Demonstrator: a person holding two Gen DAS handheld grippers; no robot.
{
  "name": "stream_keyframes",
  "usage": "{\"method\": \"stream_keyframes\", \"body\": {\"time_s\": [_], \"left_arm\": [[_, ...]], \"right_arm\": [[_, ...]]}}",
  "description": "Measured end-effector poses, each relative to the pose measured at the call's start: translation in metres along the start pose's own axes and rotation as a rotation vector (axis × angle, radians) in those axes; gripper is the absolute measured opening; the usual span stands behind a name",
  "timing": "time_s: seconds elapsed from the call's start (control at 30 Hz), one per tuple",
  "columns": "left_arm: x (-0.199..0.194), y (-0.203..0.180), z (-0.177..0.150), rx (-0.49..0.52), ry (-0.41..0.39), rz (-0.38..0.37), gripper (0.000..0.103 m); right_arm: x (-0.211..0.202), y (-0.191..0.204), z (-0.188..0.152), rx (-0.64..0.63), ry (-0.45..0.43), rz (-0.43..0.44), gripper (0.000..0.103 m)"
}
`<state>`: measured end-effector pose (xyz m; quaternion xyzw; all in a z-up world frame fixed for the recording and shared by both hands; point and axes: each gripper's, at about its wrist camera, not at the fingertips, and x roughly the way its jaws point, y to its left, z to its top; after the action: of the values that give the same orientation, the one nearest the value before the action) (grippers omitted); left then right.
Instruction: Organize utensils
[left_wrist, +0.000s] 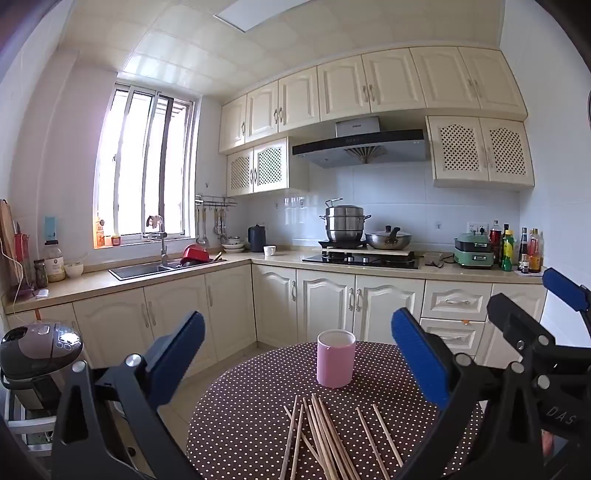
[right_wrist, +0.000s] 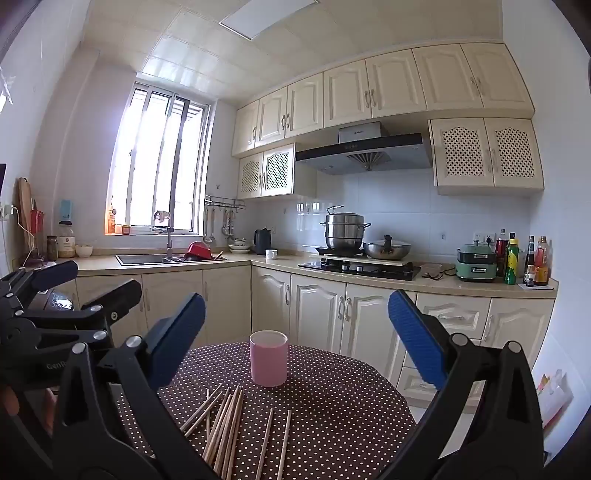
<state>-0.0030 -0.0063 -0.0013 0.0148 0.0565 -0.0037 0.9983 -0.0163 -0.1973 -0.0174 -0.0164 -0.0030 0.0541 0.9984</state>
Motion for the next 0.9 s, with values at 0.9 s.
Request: {"method": "stream_keyframes", "body": {"time_s": [0.9], "left_arm": [[0.005,0.006,0.0,-0.001,0.013,0.0,0.099]], "right_arm": [[0.004,-0.003,0.001,0.008,0.016,-0.001,0.097]]}}
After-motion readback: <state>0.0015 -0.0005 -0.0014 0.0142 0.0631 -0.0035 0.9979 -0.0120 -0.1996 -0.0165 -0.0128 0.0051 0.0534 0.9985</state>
